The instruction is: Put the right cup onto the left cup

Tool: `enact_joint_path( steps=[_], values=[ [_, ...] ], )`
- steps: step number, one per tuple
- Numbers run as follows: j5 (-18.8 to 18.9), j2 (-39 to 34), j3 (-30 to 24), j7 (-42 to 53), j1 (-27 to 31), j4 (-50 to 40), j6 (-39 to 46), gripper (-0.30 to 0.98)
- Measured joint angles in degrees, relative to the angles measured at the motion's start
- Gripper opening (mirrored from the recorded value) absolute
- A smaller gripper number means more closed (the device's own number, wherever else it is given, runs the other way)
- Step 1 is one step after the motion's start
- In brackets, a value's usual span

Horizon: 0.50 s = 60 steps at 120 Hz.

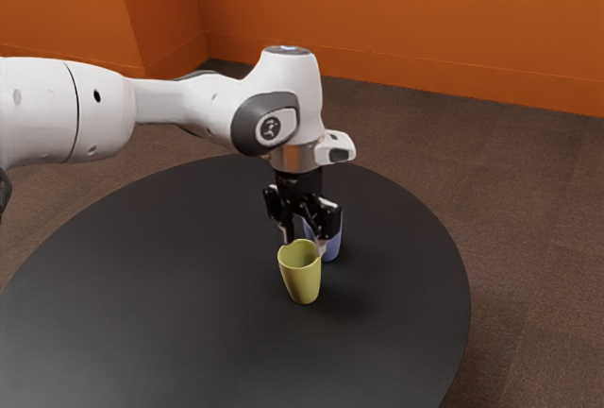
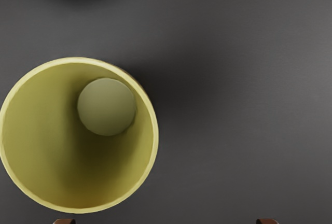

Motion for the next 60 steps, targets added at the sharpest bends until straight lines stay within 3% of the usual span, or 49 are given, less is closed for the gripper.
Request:
enact_joint_path(
  steps=[60],
  values=[
    [0.42,7.26,0.49,-2.16,0.32,2.53,5.04,0.37]
  ],
)
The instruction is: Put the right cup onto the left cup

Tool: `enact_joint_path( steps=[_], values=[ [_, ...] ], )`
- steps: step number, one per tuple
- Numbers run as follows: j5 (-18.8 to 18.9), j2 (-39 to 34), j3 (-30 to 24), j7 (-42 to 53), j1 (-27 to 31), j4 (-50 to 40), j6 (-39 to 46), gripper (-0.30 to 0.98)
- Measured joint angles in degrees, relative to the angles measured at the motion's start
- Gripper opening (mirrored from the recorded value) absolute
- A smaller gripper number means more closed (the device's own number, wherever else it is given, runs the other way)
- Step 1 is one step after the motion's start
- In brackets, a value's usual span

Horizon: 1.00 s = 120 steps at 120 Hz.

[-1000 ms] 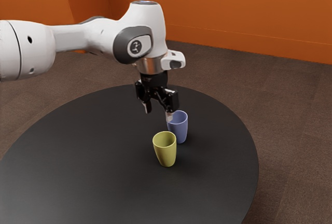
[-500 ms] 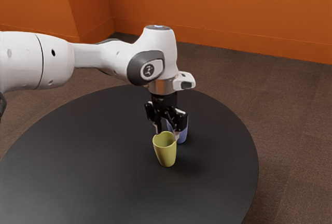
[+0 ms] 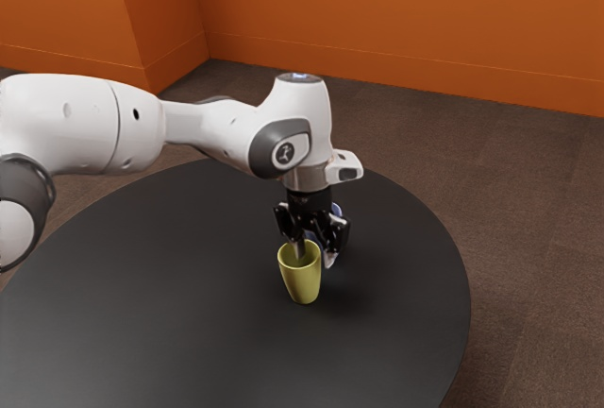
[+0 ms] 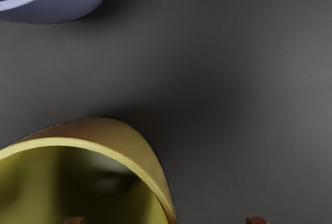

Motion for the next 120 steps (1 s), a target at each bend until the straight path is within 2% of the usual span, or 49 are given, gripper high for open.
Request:
enact_joint_path(
  steps=[16,62,87,120],
  values=[
    [0.03,0.98,0.00,-0.34,0.11,0.32,0.37,0.29],
    [0.18,1.17,-0.05,-1.25,0.25,0.31,0.71,-0.02],
    [0.48,1.17,-0.06,-1.63,0.26,0.29,0.92,-0.08],
    [0.91,0.17,-0.03,-2.20,-0.41,0.29,0.73,-0.09]
  ],
)
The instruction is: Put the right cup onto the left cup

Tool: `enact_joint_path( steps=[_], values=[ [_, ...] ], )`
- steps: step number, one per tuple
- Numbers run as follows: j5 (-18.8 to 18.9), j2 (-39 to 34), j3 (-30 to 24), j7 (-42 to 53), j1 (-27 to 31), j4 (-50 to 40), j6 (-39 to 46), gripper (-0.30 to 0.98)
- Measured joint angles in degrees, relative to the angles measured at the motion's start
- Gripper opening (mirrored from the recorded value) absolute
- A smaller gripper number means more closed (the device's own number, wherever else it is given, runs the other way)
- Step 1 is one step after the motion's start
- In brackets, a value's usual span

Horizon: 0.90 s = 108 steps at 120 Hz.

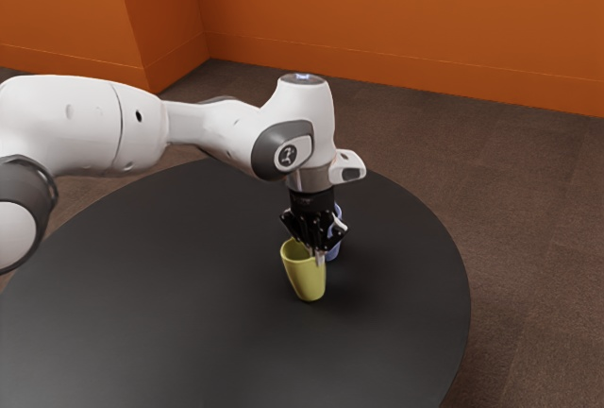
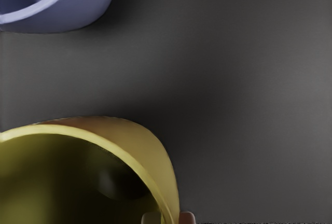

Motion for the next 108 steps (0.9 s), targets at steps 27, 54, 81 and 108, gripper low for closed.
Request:
enact_joint_path(
  steps=[27,54,81,108],
  values=[
    [0.59,-2.99,-0.07,-0.65,-0.84,0.01,-1.31,-0.10],
    [0.85,-3.52,0.07,-0.95,-0.84,5.73,-5.68,-0.10],
    [3.44,-1.83,0.08,-0.83,-0.70,13.25,-11.41,-0.10],
    [6.88,3.72,-0.05,-0.19,-0.50,24.73,-17.26,-0.10]
  ],
)
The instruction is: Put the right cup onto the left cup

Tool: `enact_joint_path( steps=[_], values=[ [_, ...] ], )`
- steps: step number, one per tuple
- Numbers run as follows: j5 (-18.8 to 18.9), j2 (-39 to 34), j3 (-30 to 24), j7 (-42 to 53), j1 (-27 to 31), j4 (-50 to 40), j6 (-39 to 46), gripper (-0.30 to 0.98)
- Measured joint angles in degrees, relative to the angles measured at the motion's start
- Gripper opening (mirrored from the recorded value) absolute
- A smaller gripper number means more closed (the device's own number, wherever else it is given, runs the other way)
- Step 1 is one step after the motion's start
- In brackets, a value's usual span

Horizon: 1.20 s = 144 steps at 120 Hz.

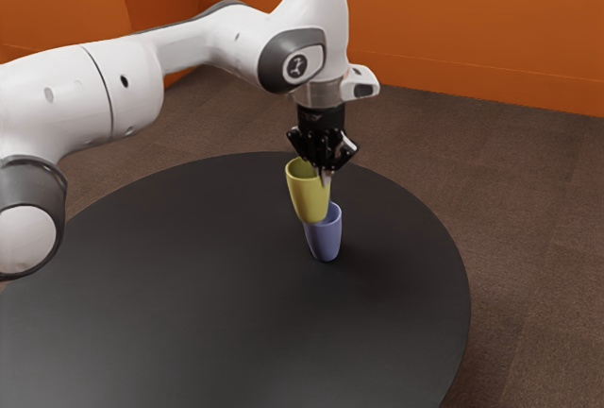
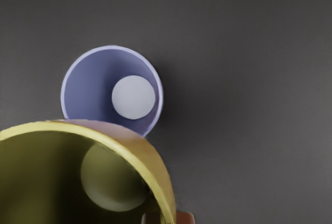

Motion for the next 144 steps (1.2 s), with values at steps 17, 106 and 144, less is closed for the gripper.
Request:
enact_joint_path(
  steps=[17,106,144],
  values=[
    [0.95,3.33,-0.03,1.03,0.53,5.15,-2.12,-0.10],
    [1.31,11.37,-0.68,7.39,1.78,13.39,-2.03,-0.10],
    [1.11,13.59,-1.61,9.05,3.10,13.41,-0.43,-0.10]
  ],
)
